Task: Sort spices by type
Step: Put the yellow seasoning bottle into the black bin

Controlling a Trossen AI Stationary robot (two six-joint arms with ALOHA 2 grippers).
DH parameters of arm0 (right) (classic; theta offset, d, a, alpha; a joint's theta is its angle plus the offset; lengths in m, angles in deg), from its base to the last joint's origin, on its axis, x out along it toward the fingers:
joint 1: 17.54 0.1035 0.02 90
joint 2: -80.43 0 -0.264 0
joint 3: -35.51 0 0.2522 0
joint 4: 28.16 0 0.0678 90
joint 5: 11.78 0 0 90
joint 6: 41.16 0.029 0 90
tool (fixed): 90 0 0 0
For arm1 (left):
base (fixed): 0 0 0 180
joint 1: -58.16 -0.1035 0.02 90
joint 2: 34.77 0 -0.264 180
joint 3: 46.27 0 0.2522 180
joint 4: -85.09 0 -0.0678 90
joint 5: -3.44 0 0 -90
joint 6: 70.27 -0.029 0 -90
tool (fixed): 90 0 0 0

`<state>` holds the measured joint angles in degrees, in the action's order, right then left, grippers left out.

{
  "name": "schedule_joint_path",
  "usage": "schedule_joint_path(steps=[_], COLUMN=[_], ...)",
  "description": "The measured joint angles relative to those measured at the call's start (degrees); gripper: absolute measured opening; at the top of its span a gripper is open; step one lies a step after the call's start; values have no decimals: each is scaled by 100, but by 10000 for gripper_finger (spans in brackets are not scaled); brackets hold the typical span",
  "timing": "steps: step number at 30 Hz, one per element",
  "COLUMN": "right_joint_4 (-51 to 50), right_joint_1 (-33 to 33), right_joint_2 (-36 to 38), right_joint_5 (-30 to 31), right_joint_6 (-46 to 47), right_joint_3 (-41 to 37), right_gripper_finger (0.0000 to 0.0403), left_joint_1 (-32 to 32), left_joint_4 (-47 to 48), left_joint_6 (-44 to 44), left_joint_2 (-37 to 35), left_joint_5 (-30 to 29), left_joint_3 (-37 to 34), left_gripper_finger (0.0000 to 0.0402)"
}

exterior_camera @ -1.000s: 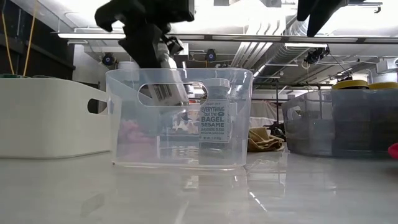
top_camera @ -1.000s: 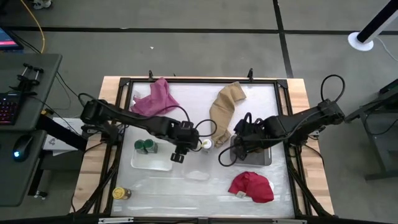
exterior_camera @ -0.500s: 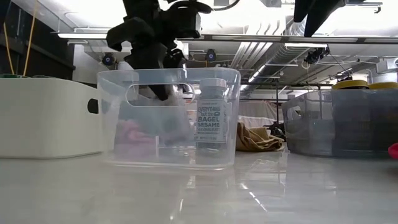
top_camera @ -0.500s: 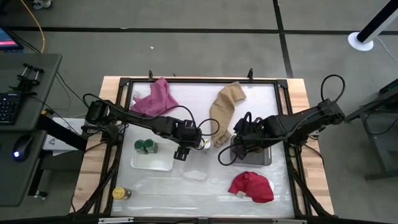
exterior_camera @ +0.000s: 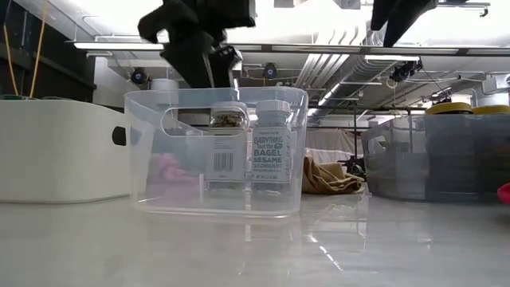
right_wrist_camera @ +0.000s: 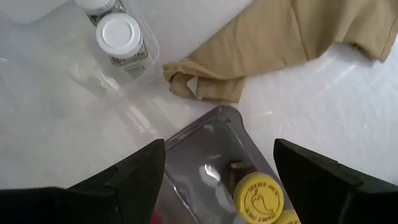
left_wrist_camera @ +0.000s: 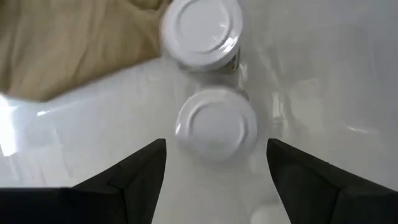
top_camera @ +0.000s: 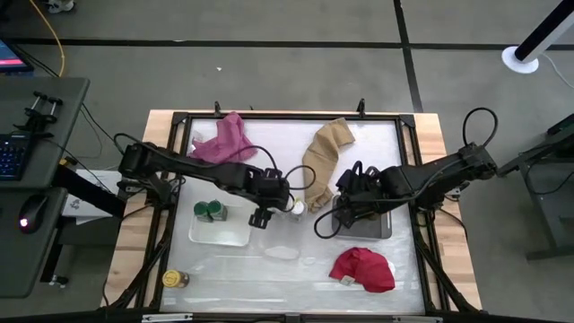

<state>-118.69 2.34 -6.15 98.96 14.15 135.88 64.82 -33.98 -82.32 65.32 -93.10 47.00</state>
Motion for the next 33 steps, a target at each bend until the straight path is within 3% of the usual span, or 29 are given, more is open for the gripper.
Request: schedule_joint_path(steps=[5, 10, 14, 18, 22, 26, 33], right_joint_4=[150, 406, 737, 988, 1071, 1068, 1068], right_joint_1=[-90, -359, -624, -821, -950, -1054, -1095], right_joint_2=[0, 0, 0, 0, 0, 0, 0], right_joint_5=[276, 650, 677, 682, 663, 610, 598], right_joint_6=[-282, -698, -1162, -1553, -1835, -1982, -2003], right_joint_3=[0, 0, -1, -2, -4, -7, -9], right_gripper_finger=[296, 296, 296, 296, 296, 296, 296], left_joint_1=[-68, 266, 1214, 2808, 4469, 5586, 6155], left_joint_4=[1268, 2243, 2209, 2251, 2187, 2206, 2079], left_joint_6=[679, 2101, 3728, 5443, 6615, 6728, 7032], left_joint_2=[-603, -1734, -2723, -3291, -3207, -2739, -2023], left_joint_5=[133, 620, 751, 783, 787, 774, 735], left_joint_3=[251, 40, -459, -924, -1137, -1150, -1151], left_gripper_finger=[265, 266, 266, 266, 266, 266, 266])
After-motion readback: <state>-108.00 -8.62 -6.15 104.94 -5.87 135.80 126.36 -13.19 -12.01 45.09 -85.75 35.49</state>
